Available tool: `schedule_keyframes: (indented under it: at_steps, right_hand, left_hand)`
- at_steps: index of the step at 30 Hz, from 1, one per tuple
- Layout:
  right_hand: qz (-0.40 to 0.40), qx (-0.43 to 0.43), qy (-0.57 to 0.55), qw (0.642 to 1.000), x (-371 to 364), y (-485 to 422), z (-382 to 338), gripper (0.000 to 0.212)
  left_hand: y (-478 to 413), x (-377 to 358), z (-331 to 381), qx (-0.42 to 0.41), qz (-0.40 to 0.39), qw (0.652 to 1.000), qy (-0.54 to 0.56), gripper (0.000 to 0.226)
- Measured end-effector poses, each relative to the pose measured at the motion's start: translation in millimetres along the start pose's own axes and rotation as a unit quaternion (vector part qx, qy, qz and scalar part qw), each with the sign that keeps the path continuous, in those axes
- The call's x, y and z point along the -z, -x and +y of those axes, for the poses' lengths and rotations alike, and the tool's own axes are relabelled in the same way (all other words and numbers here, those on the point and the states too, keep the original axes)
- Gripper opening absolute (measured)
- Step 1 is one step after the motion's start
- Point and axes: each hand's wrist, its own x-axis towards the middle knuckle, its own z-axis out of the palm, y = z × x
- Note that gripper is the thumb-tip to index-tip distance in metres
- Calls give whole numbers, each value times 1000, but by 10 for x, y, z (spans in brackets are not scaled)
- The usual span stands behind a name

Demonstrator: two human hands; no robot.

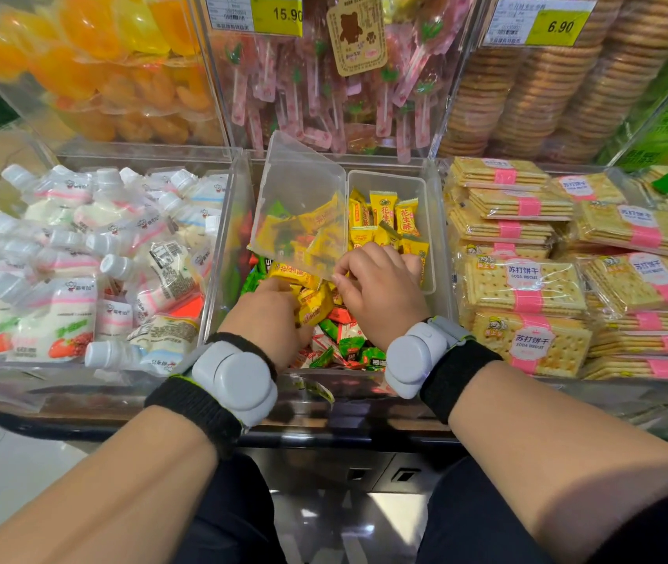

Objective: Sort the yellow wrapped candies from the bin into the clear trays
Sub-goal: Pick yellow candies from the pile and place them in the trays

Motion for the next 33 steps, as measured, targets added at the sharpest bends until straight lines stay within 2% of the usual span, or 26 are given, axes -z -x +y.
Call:
schedule_keyframes:
  at_steps: [9,14,22,26,29,33]
  right_hand:
    - [-33,17,1,999,9,4,8,12]
    - [-37,9,-29,999,30,8,12,12]
    - [29,-47,-128,990,75,-2,-19,14]
    - [23,-46,-164,985,110,-25,2,25]
    - [29,-50,-187,981,124,-9,-15,36]
    - [71,-56,-201,975,132,-5,-23,43]
  left_hand:
    - [213,74,57,-22,22,999,39,42]
    - [229,161,139,-26,23,999,7,35]
    - [192,347,118,-43,128,988,81,29]
    - [52,360,178,-23,126,986,109,39]
    - [-22,350,231,-19,125,982,141,36]
    - [-161,353,287,-28,137,972,190,46]
